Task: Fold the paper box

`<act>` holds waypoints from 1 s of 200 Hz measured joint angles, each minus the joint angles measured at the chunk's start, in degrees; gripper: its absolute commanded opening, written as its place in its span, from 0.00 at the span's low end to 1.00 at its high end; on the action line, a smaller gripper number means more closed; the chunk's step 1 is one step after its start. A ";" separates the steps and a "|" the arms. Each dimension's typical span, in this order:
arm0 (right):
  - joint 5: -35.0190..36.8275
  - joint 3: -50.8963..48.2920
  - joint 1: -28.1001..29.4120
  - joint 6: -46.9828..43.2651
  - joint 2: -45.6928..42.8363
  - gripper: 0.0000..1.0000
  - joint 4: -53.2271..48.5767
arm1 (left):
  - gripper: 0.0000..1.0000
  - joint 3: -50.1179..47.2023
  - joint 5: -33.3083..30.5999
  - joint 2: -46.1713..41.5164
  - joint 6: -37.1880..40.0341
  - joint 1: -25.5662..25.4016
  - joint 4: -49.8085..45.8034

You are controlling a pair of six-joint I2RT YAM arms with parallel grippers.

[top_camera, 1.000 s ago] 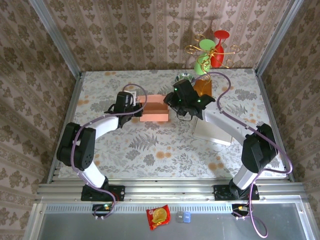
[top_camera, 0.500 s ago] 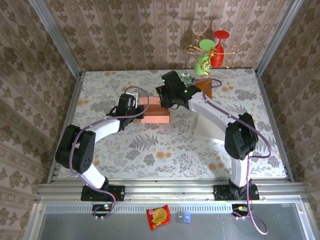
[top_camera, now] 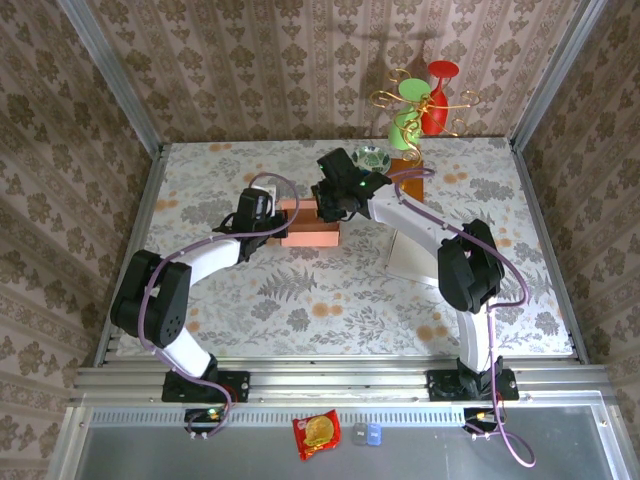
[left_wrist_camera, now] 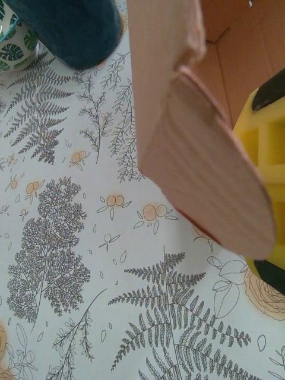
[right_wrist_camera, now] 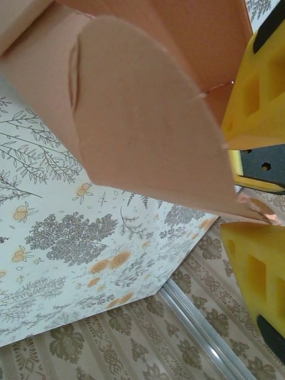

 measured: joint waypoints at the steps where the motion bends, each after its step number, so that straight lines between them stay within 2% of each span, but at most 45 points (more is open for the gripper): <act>1: 0.00 0.02 0.00 0.02 0.00 0.32 0.00 | 0.00 0.00 0.00 0.00 0.00 0.00 0.00; 20: -0.15 0.09 -0.11 0.68 0.00 0.22 0.02 | 0.00 0.00 -0.11 0.00 0.00 -0.04 0.00; 48: -0.66 -0.02 -0.13 1.99 0.00 0.00 0.81 | 0.00 0.00 -0.44 0.00 0.00 -0.04 -0.02; 52: -0.79 -0.17 -0.17 2.16 0.00 0.00 1.31 | 0.00 0.00 -0.46 0.00 0.00 -0.04 -0.04; 80: -1.75 -3.21 -0.46 3.34 -0.81 0.00 5.11 | 0.28 0.00 -0.68 -0.02 -1.09 -0.04 -0.70; 95: -2.73 -5.81 -0.50 3.58 -2.01 0.00 7.32 | 0.34 -0.28 -1.03 -0.48 -1.88 -0.02 -1.88; 155: -5.27 -16.06 0.94 3.58 -7.34 0.00 14.40 | 0.39 -7.52 1.57 -10.86 -5.70 -0.04 -5.11; 200: -6.45 -19.74 1.36 3.54 -8.81 0.00 16.94 | 0.39 -10.54 4.63 -17.00 -7.54 -0.68 -8.31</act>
